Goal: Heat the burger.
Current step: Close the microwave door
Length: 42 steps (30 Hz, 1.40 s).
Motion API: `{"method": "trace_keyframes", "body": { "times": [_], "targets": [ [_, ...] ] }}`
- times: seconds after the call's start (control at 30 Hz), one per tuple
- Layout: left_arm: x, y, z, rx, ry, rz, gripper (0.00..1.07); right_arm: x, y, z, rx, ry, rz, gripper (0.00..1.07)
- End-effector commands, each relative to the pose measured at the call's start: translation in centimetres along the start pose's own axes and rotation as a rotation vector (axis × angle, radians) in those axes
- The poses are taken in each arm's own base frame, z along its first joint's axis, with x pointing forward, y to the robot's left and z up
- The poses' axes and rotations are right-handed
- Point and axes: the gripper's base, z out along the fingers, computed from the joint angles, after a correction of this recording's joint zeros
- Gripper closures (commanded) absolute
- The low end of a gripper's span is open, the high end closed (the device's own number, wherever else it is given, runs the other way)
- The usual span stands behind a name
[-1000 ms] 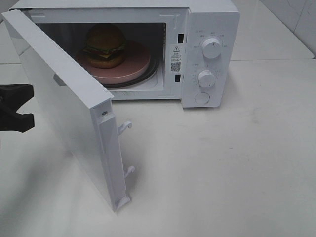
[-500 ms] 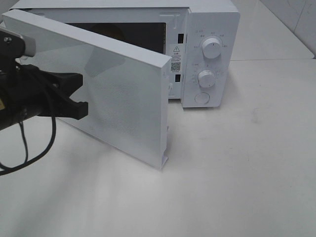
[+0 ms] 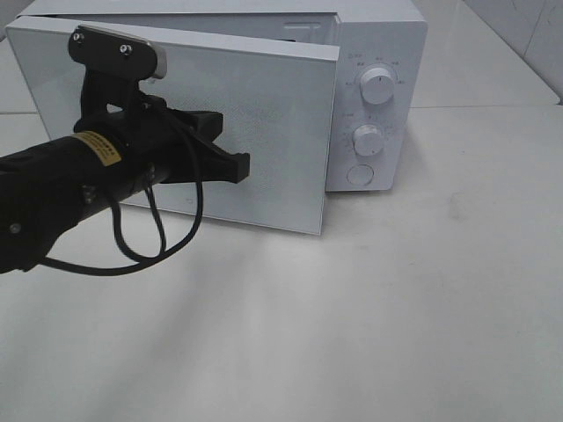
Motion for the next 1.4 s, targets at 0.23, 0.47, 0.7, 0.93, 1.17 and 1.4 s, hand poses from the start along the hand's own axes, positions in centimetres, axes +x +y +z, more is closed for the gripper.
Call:
{"method": "trace_keyframes", "body": {
  "times": [0.23,0.47,0.7,0.93,1.17,1.4],
  "targets": [
    [-1.4,-2.4,3.6,-0.039,-0.054,-0.03,1.07,0.2,0.0,-0.3,0.003,-0.038,-0.004,0.32],
    [-1.5,-3.2,5.7,-0.085,-0.043,-0.038,1.07,0.2,0.0,-0.3,0.003,-0.038,-0.004,0.32],
    [-1.9,-3.4,7.4,-0.111,-0.04,-0.079,1.07,0.2,0.0,-0.3,0.003,-0.038,-0.004,0.32],
    [-2.7,-2.8,9.1,-0.129,-0.071,-0.098,1.07,0.2,0.0,-0.3,0.003,-0.038,-0.003,0.32],
    [-3.5,-0.9,9.7,-0.171,-0.092,-0.112,1.07,0.2,0.0,-0.3,0.003,-0.038,-0.003,0.32],
    [-3.8,0.5,9.9,-0.195,-0.1,-0.108,1.07,0.2,0.0,-0.3,0.003,-0.038,-0.003,0.32]
  ]
}}
